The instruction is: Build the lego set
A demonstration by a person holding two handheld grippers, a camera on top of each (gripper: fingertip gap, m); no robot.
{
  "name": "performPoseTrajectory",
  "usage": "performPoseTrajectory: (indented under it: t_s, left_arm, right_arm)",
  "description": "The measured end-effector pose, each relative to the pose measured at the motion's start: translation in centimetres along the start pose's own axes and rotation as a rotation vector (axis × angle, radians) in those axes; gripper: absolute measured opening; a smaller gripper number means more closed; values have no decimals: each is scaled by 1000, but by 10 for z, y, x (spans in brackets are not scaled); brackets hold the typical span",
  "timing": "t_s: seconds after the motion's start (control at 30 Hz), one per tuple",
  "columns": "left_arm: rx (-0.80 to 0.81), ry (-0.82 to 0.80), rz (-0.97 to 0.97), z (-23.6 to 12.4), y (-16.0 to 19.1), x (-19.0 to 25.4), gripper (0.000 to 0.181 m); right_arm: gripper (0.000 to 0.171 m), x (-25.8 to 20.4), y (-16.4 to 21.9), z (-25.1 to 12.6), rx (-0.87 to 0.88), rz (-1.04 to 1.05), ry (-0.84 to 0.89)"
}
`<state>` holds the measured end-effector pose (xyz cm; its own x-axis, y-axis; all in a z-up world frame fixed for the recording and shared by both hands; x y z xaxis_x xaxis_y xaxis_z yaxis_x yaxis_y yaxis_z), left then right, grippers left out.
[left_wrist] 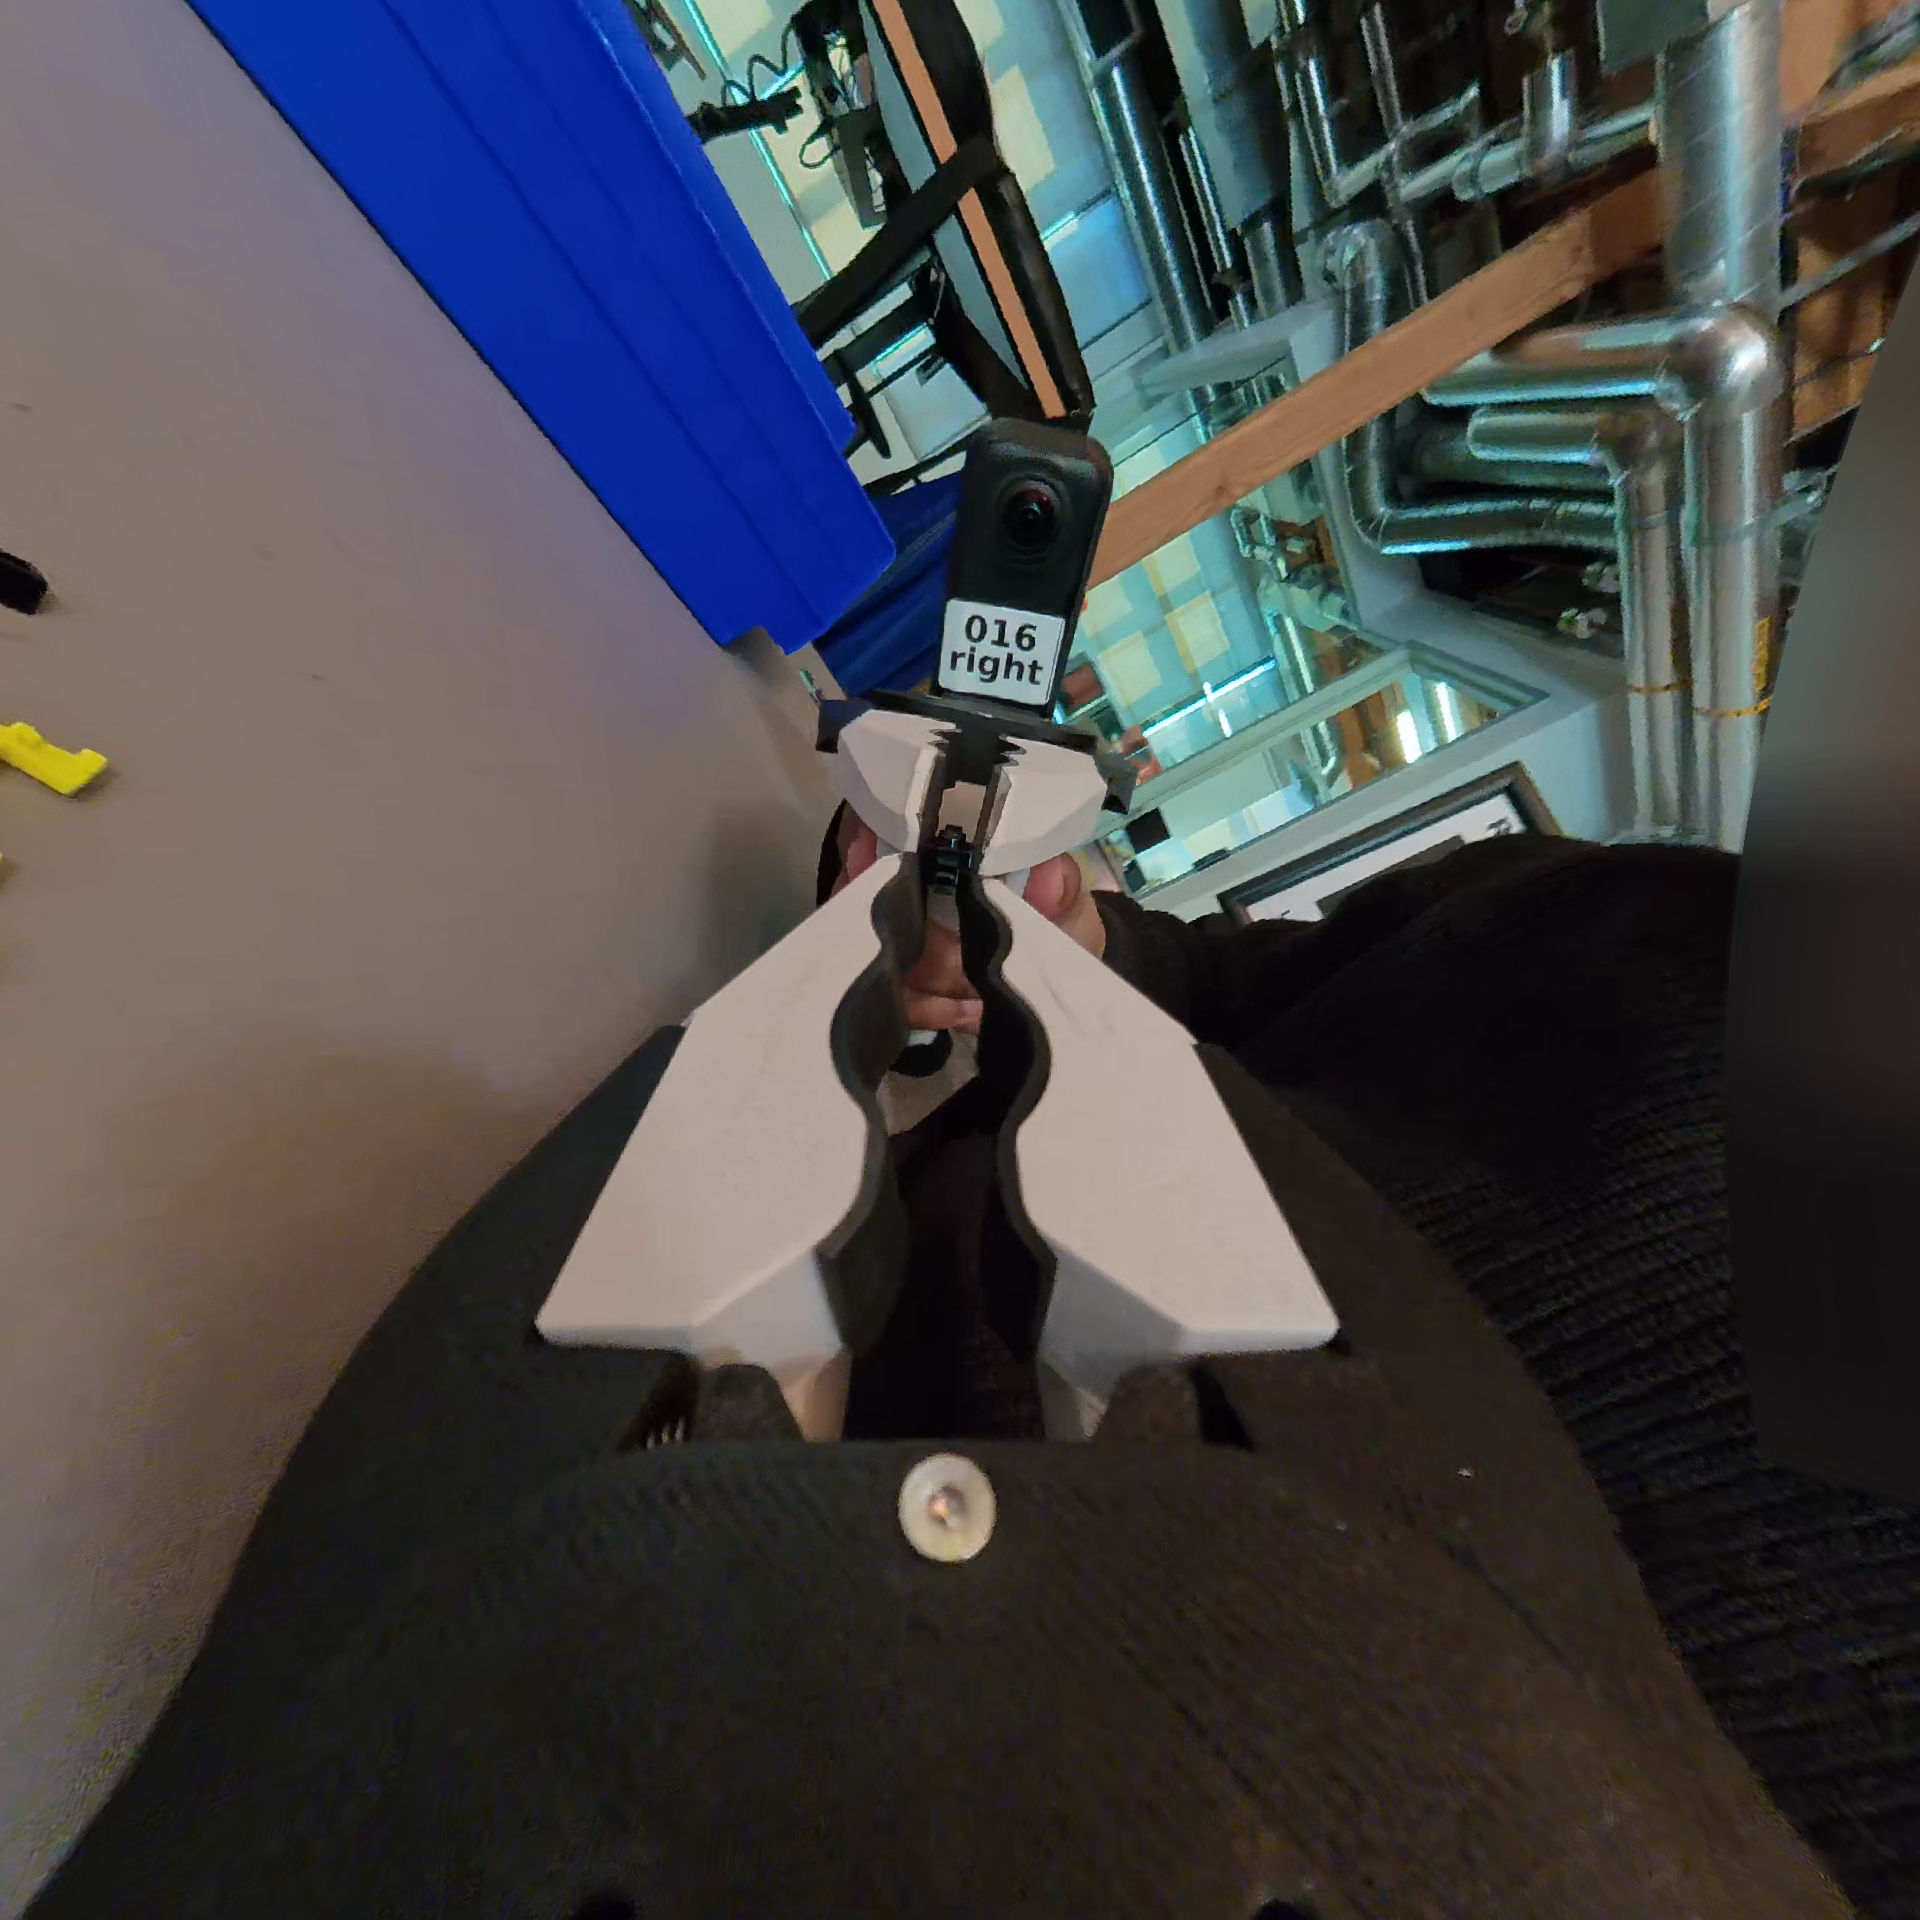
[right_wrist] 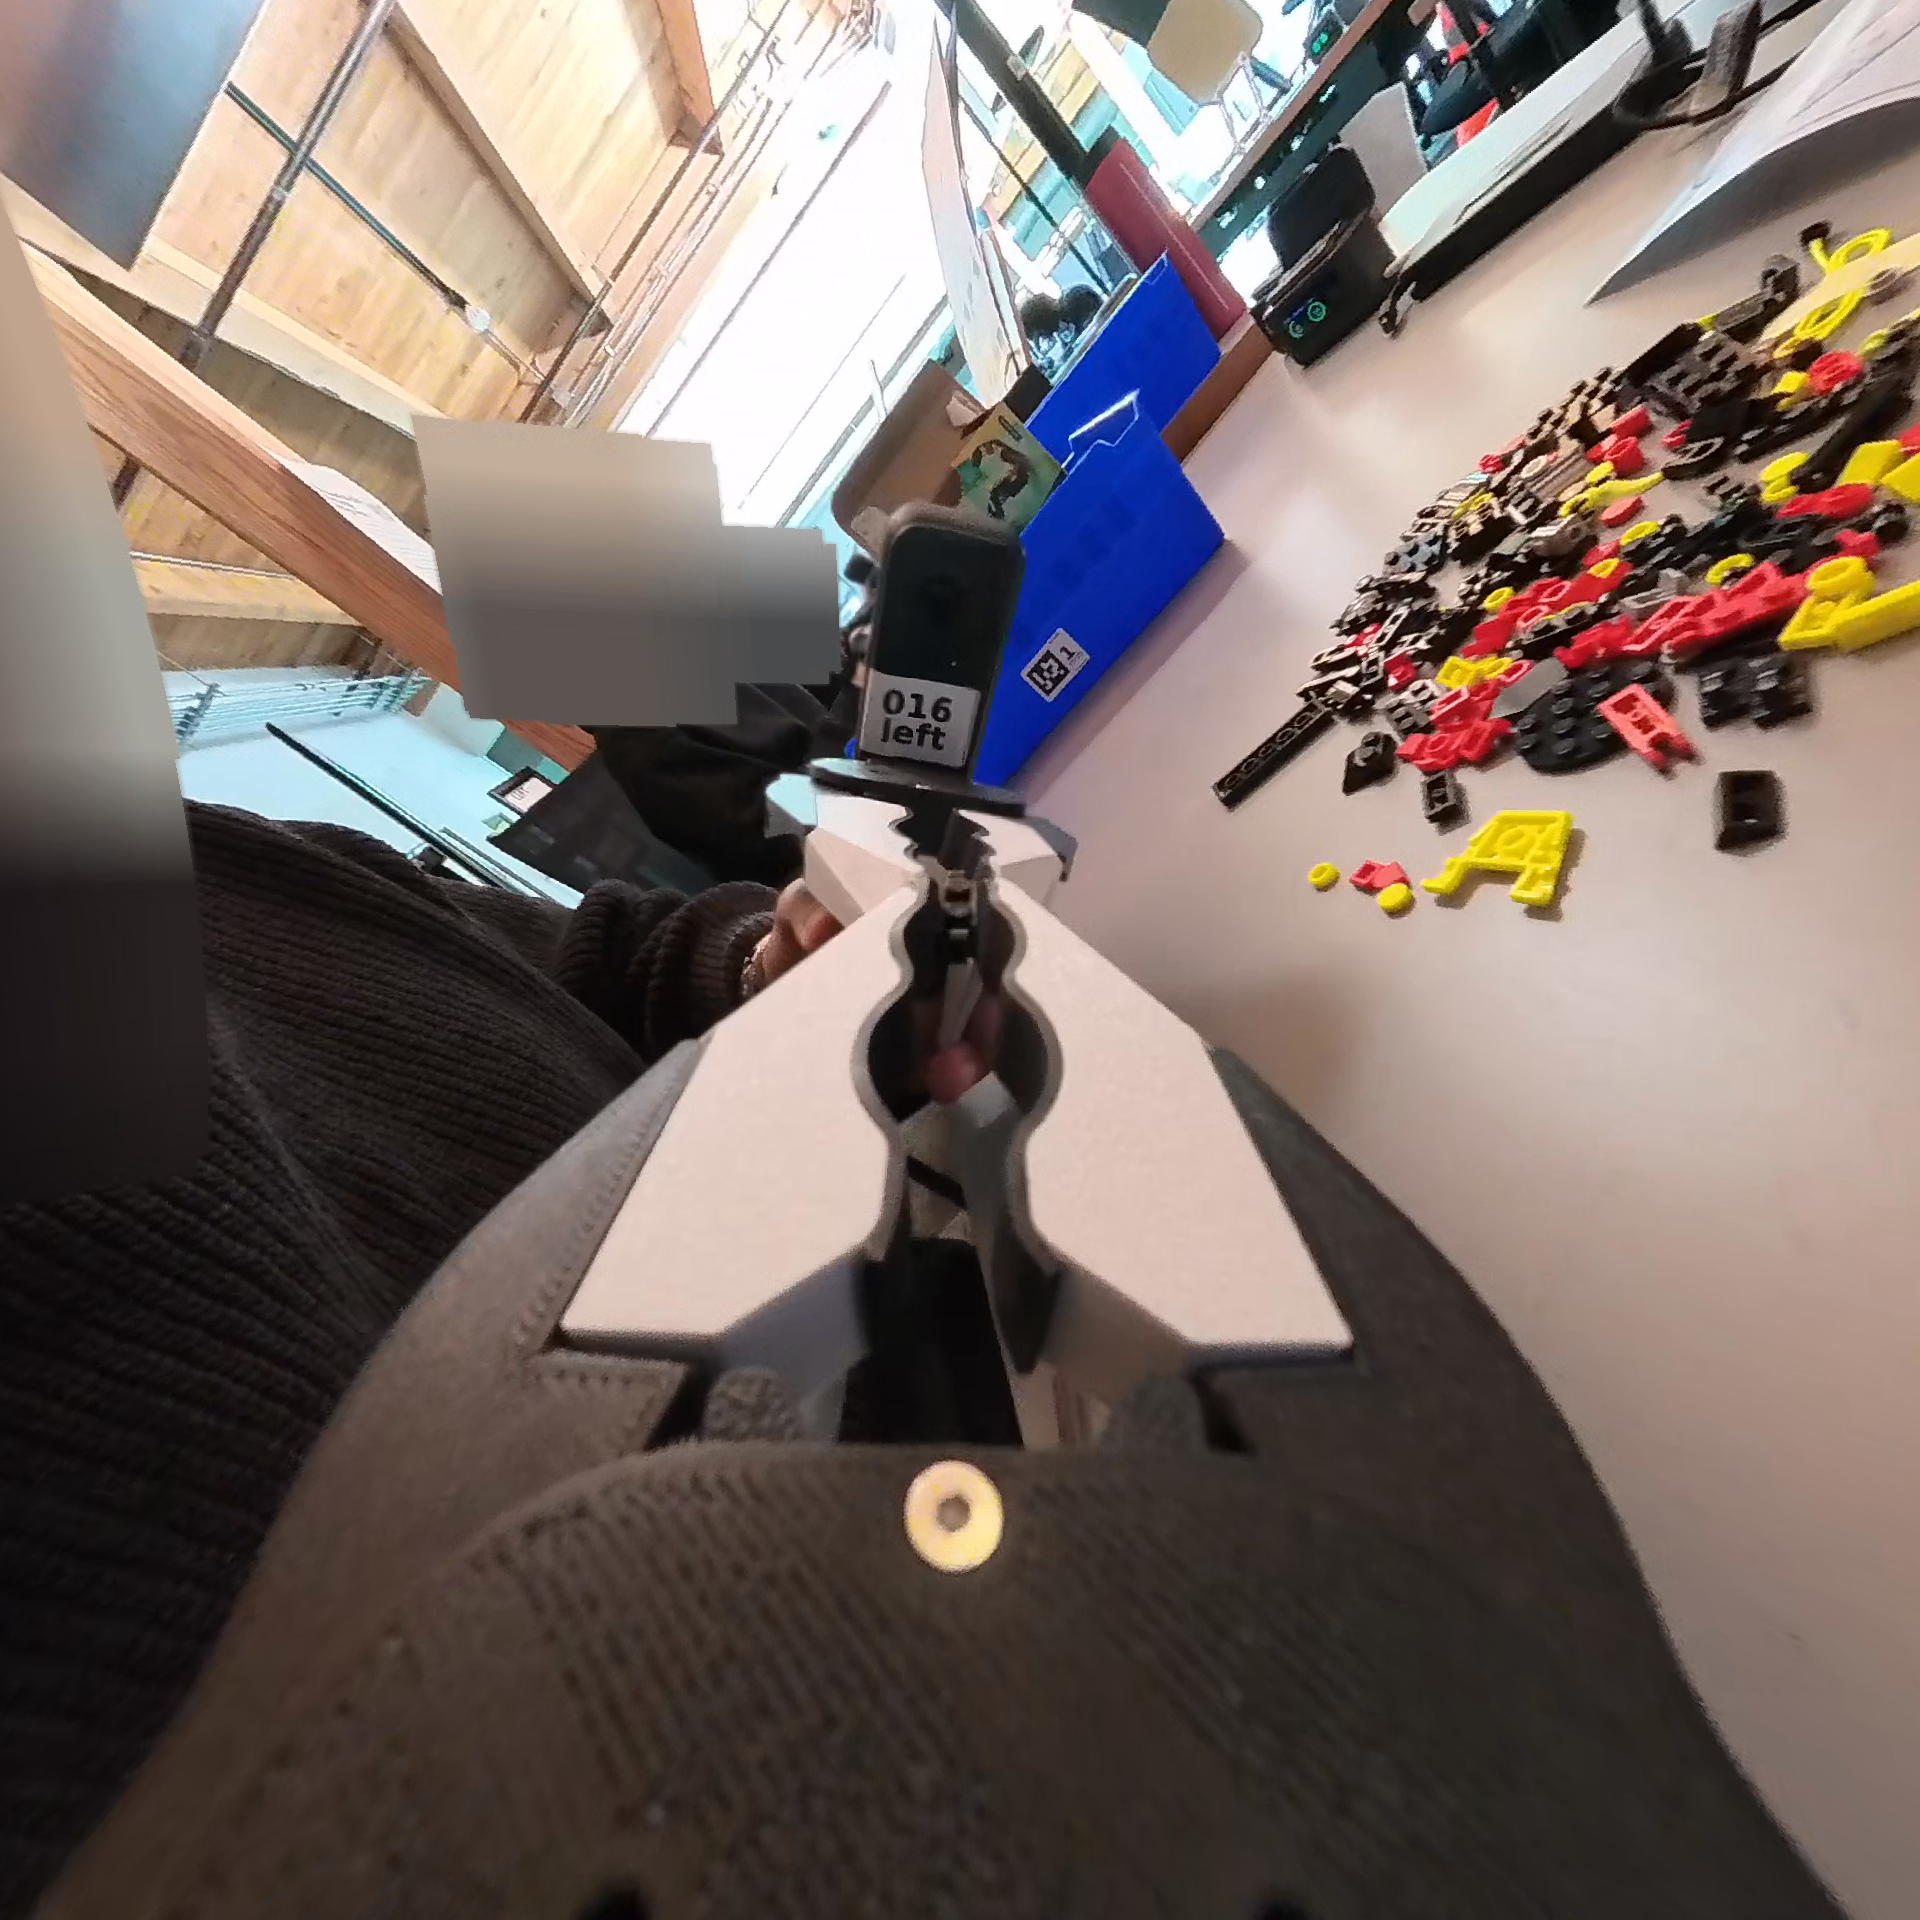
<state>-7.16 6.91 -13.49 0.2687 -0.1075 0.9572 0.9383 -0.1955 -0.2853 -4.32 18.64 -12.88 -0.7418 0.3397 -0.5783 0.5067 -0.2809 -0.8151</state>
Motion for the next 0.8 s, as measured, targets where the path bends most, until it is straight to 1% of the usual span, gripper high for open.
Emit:
performPoseTrajectory:
  t_s: [0.13,0.3,0.33,0.37,0.4,0.43,0.47,0.5,0.57,0.7,0.8]
  left_arm:
    - [16,10,-19,1,-2,0,6]
    - [44,39,-78,2,-4,-1,6]
    - [-8,-37,-55,4,3,-8,0]
    - [-45,-77,-52,6,13,-16,0]
    - [-46,-39,-123,7,17,-17,0]
    - [-21,8,-151,7,13,-12,0]
    - [2,9,-97,6,6,-8,0]
    - [8,-7,-30,5,0,-5,0]
    - [33,-27,37,-1,-8,-3,0]
    - [96,-2,-7,-11,-16,-7,0]
    - [88,11,10,-10,-16,-5,0]
  right_arm:
    - [5,2,-1,-1,46,47,-4]
    - [5,2,-7,-1,79,23,24]
    - [5,4,-19,-8,190,43,38]
    - [5,10,-37,-22,282,64,46]
    - [6,17,-45,-34,259,-17,121]
    - [6,22,-43,-41,199,-97,195]
    - [6,23,-38,-44,204,-63,189]
    - [6,22,-33,-43,227,9,147]
    - [5,23,-27,-37,256,108,97]
    - [5,25,-20,-27,269,230,1]
    - [5,25,-14,-22,265,275,-22]
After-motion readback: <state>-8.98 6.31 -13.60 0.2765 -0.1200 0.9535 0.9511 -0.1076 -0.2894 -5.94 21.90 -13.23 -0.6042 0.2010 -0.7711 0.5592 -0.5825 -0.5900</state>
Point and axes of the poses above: each gripper's, where its closed fingertips meet, z out along the fingers, y out of its underside, x = y × z across the jaws, the point moved 7 cm from there along -z, back along the fingers, and after that the axes turned 13 degrees about -z, right-handed, at the moved point
